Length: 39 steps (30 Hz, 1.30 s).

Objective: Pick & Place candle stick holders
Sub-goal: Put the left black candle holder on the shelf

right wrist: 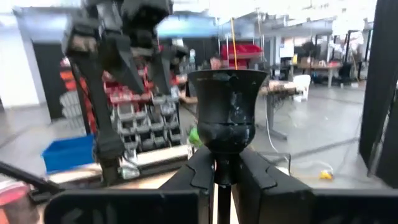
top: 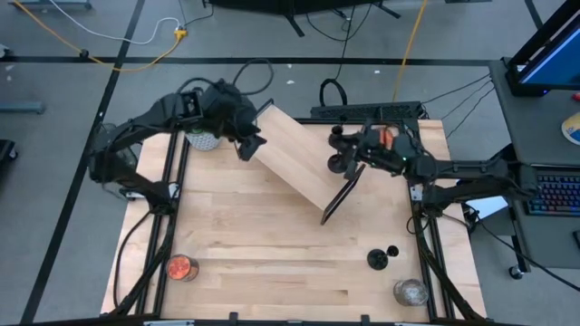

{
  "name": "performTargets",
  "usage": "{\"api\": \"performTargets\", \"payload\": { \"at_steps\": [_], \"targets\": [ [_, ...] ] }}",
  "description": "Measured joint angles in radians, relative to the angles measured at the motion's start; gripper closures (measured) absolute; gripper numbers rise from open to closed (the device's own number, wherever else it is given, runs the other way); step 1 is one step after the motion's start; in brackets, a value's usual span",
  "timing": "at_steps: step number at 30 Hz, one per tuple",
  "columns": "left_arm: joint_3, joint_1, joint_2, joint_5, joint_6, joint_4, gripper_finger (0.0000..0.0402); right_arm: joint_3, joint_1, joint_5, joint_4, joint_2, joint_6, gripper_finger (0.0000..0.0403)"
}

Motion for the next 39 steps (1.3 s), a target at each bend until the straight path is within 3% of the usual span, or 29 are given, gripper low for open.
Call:
{"api": "performTargets", "payload": {
  "at_steps": [7, 16, 28, 39],
  "targets": [
    [-0.313, -0.002, -0.209, 0.005, -0.081, 0.249, 0.0192, -0.138, 0.0, 0.001, 0.195, -0.028, -0.016, 0.0382],
    [-0.557, -0.031, -0.397, 0.002, -0.123, 0.464, 0.0192, -0.182, 0.0, 0.004, 0.206, -0.02, -0.044, 0.0382],
    [-0.702, -0.033, -0.513, -0.006, -0.164, 0.555, 0.0192, -0.232, -0.001, 0.027, 0.294, -0.02, -0.046, 0.0382],
    [-0.71, -0.033, -0.516, -0.006, -0.172, 0.55, 0.0192, -0.232, 0.0, 0.024, 0.273, -0.018, -0.013, 0.0382]
  ]
}}
